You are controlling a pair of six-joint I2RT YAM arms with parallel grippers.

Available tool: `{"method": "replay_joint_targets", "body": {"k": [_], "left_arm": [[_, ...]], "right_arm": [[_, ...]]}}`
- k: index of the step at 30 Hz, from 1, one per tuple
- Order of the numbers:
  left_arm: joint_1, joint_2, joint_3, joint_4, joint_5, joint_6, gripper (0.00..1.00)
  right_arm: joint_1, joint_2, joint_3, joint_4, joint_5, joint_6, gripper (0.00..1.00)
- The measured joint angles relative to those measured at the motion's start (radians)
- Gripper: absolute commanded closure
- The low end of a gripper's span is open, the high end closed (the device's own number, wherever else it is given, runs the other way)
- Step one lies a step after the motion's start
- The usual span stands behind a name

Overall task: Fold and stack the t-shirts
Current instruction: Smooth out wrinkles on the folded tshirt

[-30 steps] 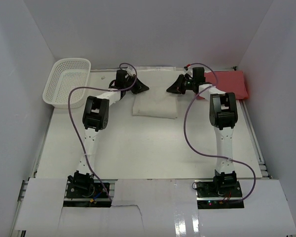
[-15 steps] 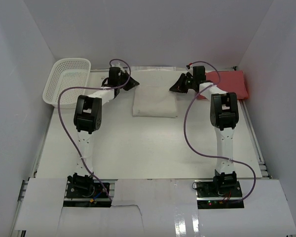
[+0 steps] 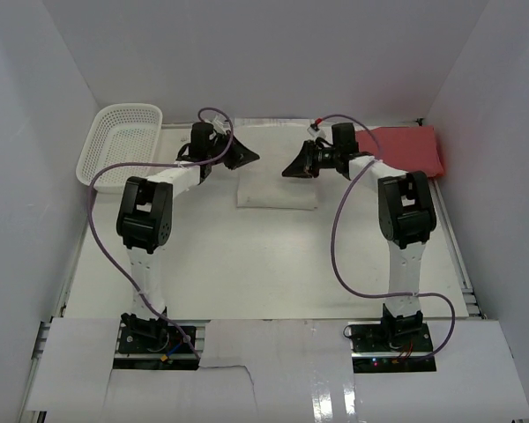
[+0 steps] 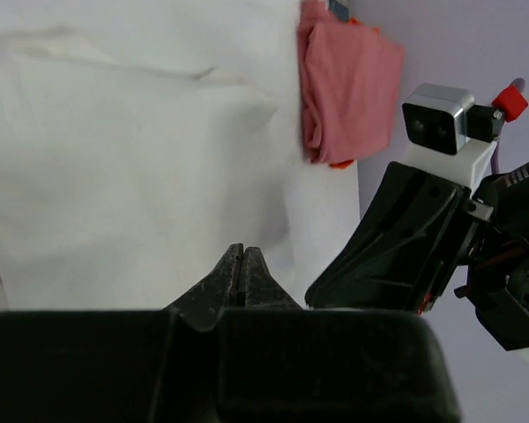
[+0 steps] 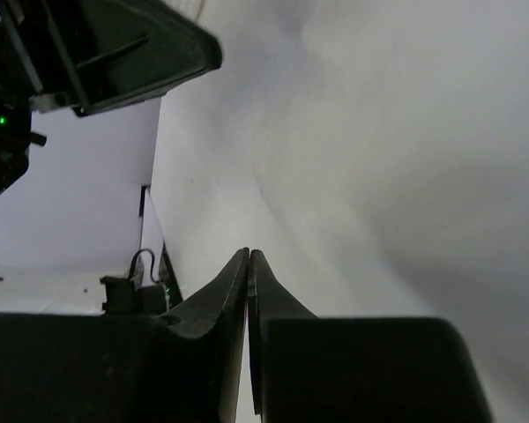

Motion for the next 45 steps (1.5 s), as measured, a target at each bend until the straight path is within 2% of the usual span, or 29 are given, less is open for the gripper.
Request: {"method": "replay_joint_targets", "body": {"k": [4, 9, 14, 20, 27, 30, 34, 37, 45], "left_arm": [[-0.023, 0.119, -0.010, -0.010, 0.072, -0.028, 1.00], [-0.041, 0.282, 0.034, 0.006, 0.163, -0.061, 1.00], [-0.045, 0.276, 0.045, -0.029, 0.140, -0.019, 1.00], [-0.060, 0.226, 0.043, -0.117, 0.036, 0.047, 1.00], [-0.060, 0.112, 0.028, -0.253, -0.050, 0.095, 0.89], [-0.058, 0.032, 0.016, -0.271, -0.045, 0.094, 0.89], [-0.058, -0.068, -0.038, -0.184, 0.027, 0.054, 0.90], [-0.076, -0.066, -0.077, -0.101, 0.088, 0.028, 0.91], [-0.103, 0.193, -0.171, 0.103, 0.280, -0.040, 0.92]], "right_arm": [[0.037, 0.042, -0.122, 0.083, -0.080, 0.077, 0.92], [0.030, 0.191, -0.144, 0.114, -0.103, 0.126, 0.92], [0.024, 0.214, -0.080, 0.027, -0.103, 0.098, 0.92], [0.024, 0.209, -0.068, -0.014, -0.099, 0.076, 0.92], [0.023, 0.127, -0.055, -0.126, -0.019, 0.021, 0.92], [0.022, 0.090, -0.031, -0.161, -0.003, -0.004, 0.92], [0.022, 0.062, -0.017, -0.173, -0.002, -0.018, 0.92], [0.022, 0.066, 0.016, -0.187, -0.001, -0.014, 0.92], [0.014, 0.188, 0.253, -0.148, -0.005, 0.040, 0.92]]}}
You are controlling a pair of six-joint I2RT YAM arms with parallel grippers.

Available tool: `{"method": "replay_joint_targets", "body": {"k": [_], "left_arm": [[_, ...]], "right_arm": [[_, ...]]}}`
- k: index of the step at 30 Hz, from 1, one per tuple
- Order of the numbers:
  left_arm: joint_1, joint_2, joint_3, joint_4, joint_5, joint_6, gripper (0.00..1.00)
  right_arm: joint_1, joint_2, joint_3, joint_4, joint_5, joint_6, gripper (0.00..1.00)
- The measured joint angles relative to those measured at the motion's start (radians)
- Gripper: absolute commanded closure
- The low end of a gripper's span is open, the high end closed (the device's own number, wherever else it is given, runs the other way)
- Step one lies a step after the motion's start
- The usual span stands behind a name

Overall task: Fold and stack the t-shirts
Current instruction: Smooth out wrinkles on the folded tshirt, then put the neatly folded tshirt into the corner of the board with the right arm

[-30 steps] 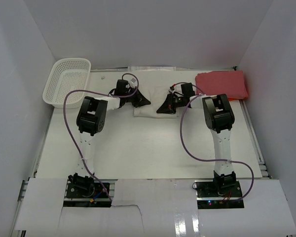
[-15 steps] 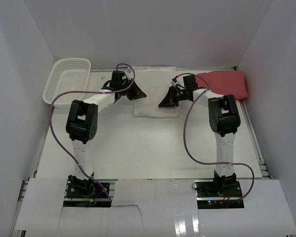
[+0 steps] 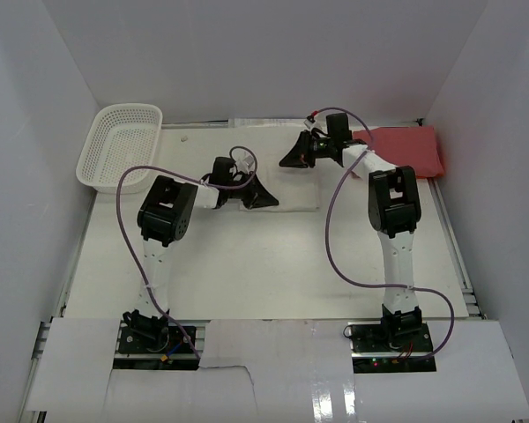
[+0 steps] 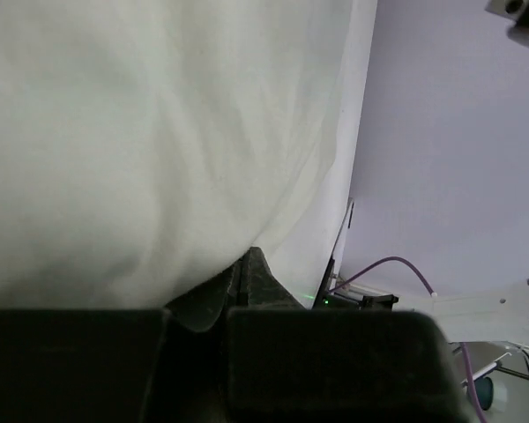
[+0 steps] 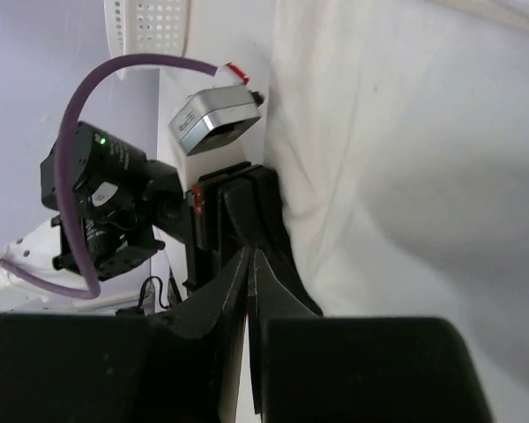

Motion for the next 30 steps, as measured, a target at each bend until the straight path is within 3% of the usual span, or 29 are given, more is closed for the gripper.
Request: {"method": "replay_joint_targets", "body": {"k": [5, 8, 14, 18, 20, 21, 24, 30], "left_arm": [[0.013, 0.017, -0.015, 0.084, 0.031, -0.010, 0.92], [0.018, 0.010, -0.035, 0.116, 0.030, -0.009, 0.92], [0.024, -0.080, -0.117, 0.085, -0.021, 0.010, 0.92], [0.013, -0.228, -0.204, 0.025, -0.066, 0.014, 0.89], [-0.001, -0.315, -0.235, 0.011, -0.085, 0.015, 0.88], [-0.009, -0.360, -0.243, 0.006, -0.090, 0.015, 0.88], [-0.027, -0.458, -0.245, -0.002, -0.103, 0.022, 0.88], [-0.037, -0.517, -0.238, -0.087, -0.164, 0.068, 0.88]], "right_arm": [[-0.007, 0.060, 0.043, 0.022, 0.003, 0.037, 0.92], [-0.014, 0.061, 0.018, 0.022, 0.010, 0.037, 0.87], [-0.033, 0.038, -0.098, 0.020, 0.032, 0.000, 0.62], [-0.055, -0.034, -0.124, -0.101, 0.106, -0.096, 0.44], [-0.061, -0.073, -0.087, -0.191, 0.164, -0.157, 0.41], [-0.064, -0.091, -0.057, -0.236, 0.195, -0.187, 0.25], [-0.067, -0.140, 0.016, -0.336, 0.299, -0.262, 0.09], [-0.067, -0.174, 0.036, -0.461, 0.447, -0.349, 0.06]]}}
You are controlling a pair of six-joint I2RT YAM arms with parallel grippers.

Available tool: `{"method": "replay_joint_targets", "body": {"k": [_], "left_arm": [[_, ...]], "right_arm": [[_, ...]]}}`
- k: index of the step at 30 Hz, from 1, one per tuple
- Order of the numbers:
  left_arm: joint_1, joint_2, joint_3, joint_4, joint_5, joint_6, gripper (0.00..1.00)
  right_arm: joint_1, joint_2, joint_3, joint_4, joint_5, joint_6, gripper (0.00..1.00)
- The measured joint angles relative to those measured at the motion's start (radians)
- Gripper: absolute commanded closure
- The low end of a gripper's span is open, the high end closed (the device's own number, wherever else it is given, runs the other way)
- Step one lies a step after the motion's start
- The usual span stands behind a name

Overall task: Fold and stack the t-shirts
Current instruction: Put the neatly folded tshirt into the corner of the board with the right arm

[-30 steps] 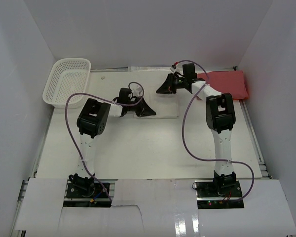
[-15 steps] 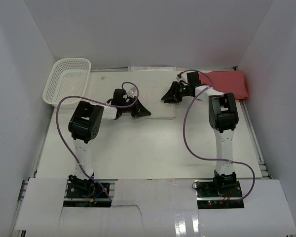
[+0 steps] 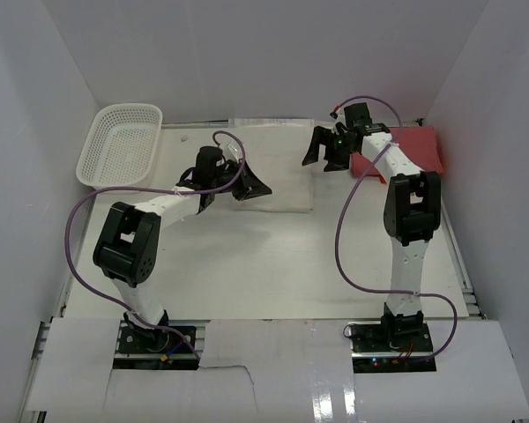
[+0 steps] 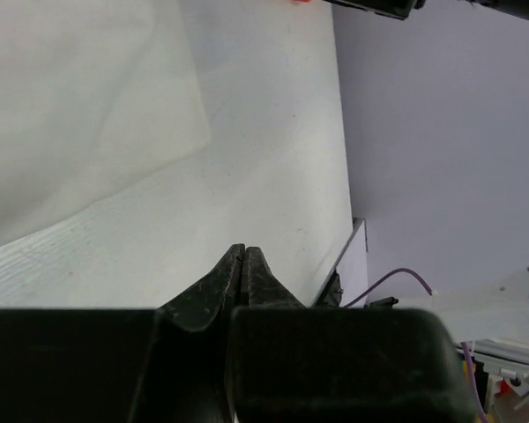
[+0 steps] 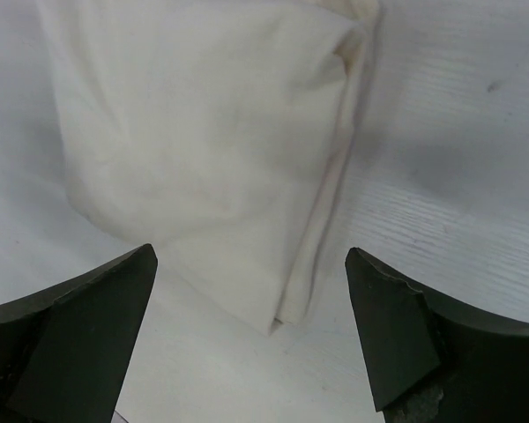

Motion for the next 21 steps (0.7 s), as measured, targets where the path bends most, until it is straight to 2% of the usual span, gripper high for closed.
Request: {"method": "replay_joint_targets", "body": {"k": [9, 21], "left_arm": [[0.005, 0.000, 0.000, -0.162, -0.157, 0.048, 0.88], [0.016, -0.001, 0.008, -0.230, -0.205, 0.063, 0.88]], "right_arm": [[0.000, 0.108, -0.003, -0.095, 0.063, -0.041, 0.05], [0.000, 0.109, -0.069, -0.014, -0.020, -0.037, 0.08]]}}
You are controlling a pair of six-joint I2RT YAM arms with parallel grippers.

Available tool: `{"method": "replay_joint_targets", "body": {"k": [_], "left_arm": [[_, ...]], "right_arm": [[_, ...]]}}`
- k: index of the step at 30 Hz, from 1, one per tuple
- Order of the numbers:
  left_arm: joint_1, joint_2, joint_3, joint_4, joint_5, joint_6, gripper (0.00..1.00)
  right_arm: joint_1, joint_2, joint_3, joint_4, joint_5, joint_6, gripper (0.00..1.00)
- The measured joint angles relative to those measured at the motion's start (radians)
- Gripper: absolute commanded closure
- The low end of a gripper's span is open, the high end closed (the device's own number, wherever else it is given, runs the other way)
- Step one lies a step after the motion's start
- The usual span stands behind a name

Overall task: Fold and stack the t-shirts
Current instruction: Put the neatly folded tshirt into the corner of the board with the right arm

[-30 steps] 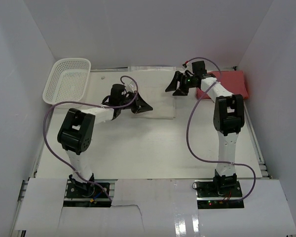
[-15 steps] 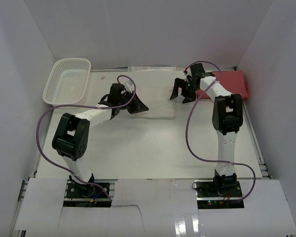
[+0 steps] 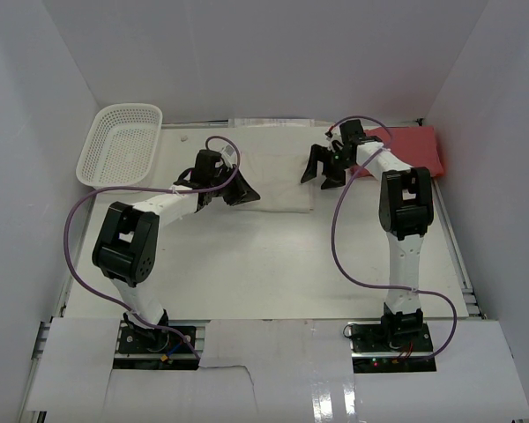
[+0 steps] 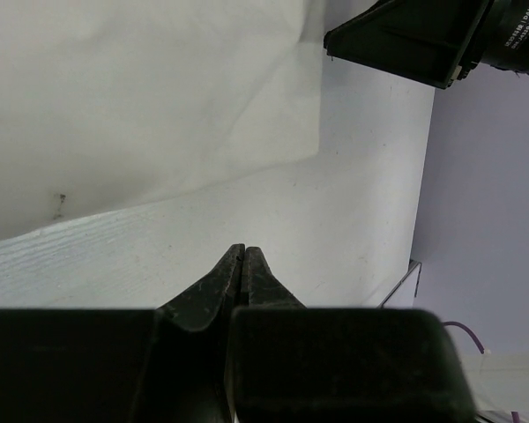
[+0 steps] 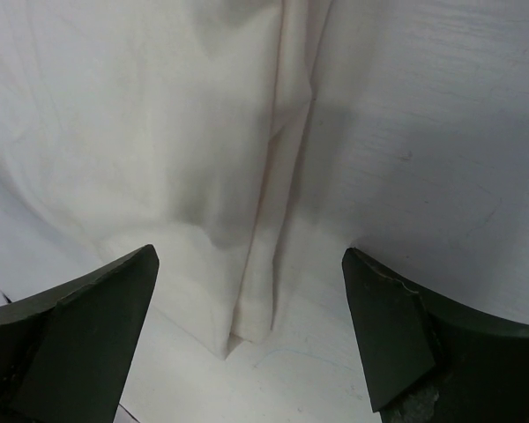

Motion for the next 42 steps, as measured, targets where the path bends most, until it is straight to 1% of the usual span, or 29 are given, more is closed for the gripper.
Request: {"method": "replay_joint_targets", "body": {"k": [5, 10, 13, 14, 16, 17, 19, 20, 23, 27, 34, 38, 42], "left_arm": [[0.000, 0.000, 0.002, -0.005, 0.000, 0.000, 0.88], [0.000, 0.000, 0.002, -0.006, 0.000, 0.000, 0.88], [0.001, 0.000, 0.003, -0.006, 0.000, 0.000, 0.88], [0.003, 0.000, 0.003, -0.006, 0.000, 0.000, 0.88], [0.006, 0.000, 0.003, -0.007, 0.000, 0.001, 0.88], [0.008, 0.000, 0.003, -0.006, 0.000, 0.002, 0.88], [0.012, 0.000, 0.003, -0.007, 0.001, 0.005, 0.88], [0.016, 0.000, 0.003, -0.006, 0.001, 0.006, 0.88], [0.028, 0.000, 0.002, -0.006, 0.002, 0.008, 0.88], [0.039, 0.000, -0.012, -0.004, 0.004, 0.008, 0.88], [0.041, -0.007, -0.048, -0.002, 0.016, 0.008, 0.88], [0.041, -0.034, -0.079, 0.003, 0.024, 0.007, 0.88], [0.041, -0.059, -0.097, 0.003, 0.027, 0.008, 0.88]], "right_arm": [[0.007, -0.003, -0.022, 0.042, -0.037, 0.006, 0.09], [0.035, -0.003, -0.027, 0.066, -0.043, 0.017, 0.10], [0.060, 0.001, -0.029, 0.077, -0.044, 0.023, 0.16], [0.067, 0.003, -0.029, 0.082, -0.045, 0.024, 0.31], [0.078, 0.013, -0.029, 0.089, -0.035, 0.021, 0.54], [0.081, 0.024, -0.029, 0.092, -0.055, 0.028, 0.73], [0.083, 0.041, -0.029, 0.094, -0.055, 0.031, 0.91], [0.083, 0.053, -0.029, 0.095, -0.074, 0.041, 0.92], [0.077, 0.068, -0.016, 0.092, -0.107, 0.051, 0.92], [0.069, 0.087, 0.033, 0.052, -0.101, 0.044, 0.92], [0.037, 0.108, 0.234, -0.074, 0.076, -0.032, 0.92], [-0.034, 0.110, 0.364, -0.127, 0.150, -0.082, 0.92], [-0.125, 0.098, 0.390, -0.138, 0.208, -0.115, 0.92]]}}
